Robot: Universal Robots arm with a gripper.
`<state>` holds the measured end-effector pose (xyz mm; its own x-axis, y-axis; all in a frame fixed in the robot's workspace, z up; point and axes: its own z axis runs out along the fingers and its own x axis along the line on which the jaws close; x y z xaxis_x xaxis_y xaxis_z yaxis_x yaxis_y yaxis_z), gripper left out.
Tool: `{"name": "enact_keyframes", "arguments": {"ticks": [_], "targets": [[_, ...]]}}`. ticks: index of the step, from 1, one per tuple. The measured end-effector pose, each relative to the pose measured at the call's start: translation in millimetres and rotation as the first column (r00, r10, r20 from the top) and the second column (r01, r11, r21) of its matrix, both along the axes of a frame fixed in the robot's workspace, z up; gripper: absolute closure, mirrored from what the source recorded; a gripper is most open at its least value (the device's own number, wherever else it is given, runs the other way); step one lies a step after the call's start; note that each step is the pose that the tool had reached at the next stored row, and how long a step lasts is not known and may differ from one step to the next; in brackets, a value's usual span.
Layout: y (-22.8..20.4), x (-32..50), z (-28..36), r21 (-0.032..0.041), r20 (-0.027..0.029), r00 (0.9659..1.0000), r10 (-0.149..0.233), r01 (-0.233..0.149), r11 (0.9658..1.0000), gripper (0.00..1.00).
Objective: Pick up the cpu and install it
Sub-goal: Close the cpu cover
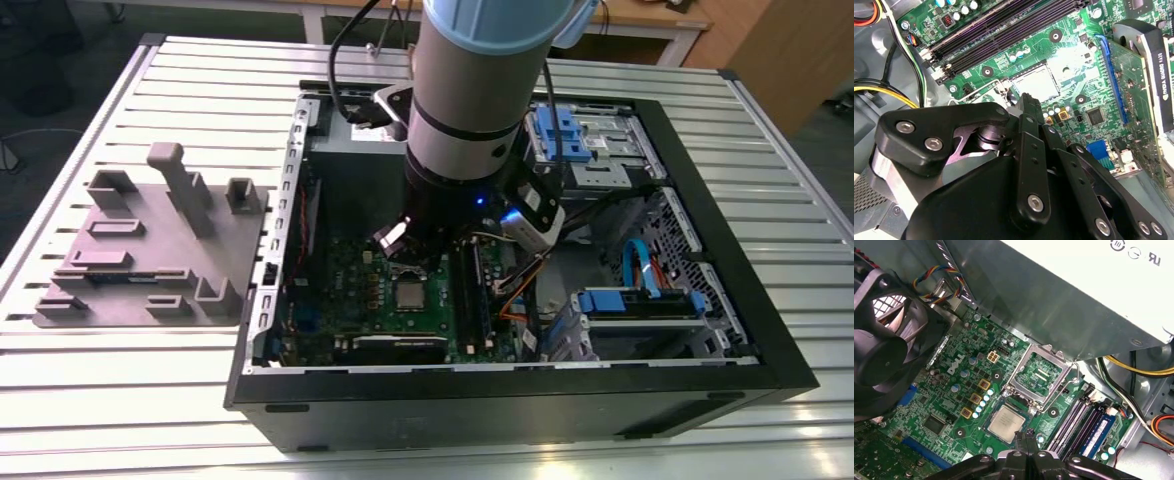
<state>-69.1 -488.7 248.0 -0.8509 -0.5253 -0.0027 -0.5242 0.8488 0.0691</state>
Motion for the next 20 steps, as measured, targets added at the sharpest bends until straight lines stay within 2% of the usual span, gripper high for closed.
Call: {"name": "enact_keyframes", "arguments": {"ticks": [3,7,8,10,12,15,16,18,20], "targets": [[0.0,0.0,0.0,0.0000,-0.0001,1.0000,0.004,-0.004,1.0000,0.90],[0.0,0.0,-0.7,0.0006,0.0000,0.9980,0.064,-0.064,0.9980,0.90],[-0.1,0.3,-0.8,0.0033,0.0001,0.9972,0.075,-0.075,0.9972,0.90],[0.0,3.4,-1.3,0.0274,0.0015,0.9970,0.077,-0.077,0.9966,0.90],[0.0,6.1,-1.3,0.0614,0.0038,0.9970,0.077,-0.077,0.9951,0.90],[0.0,10.3,-1.6,0.1165,0.0075,0.9970,0.077,-0.077,0.9902,0.90],[0.0,10.9,-1.8,0.1306,0.0085,0.9970,0.077,-0.077,0.9884,0.90],[0.0,11.9,-2.8,0.1502,0.0100,0.9970,0.077,-0.077,0.9856,0.90],[0.1,12.1,-5.2,0.1606,0.0110,0.9970,0.076,-0.077,0.9840,0.90]]}}
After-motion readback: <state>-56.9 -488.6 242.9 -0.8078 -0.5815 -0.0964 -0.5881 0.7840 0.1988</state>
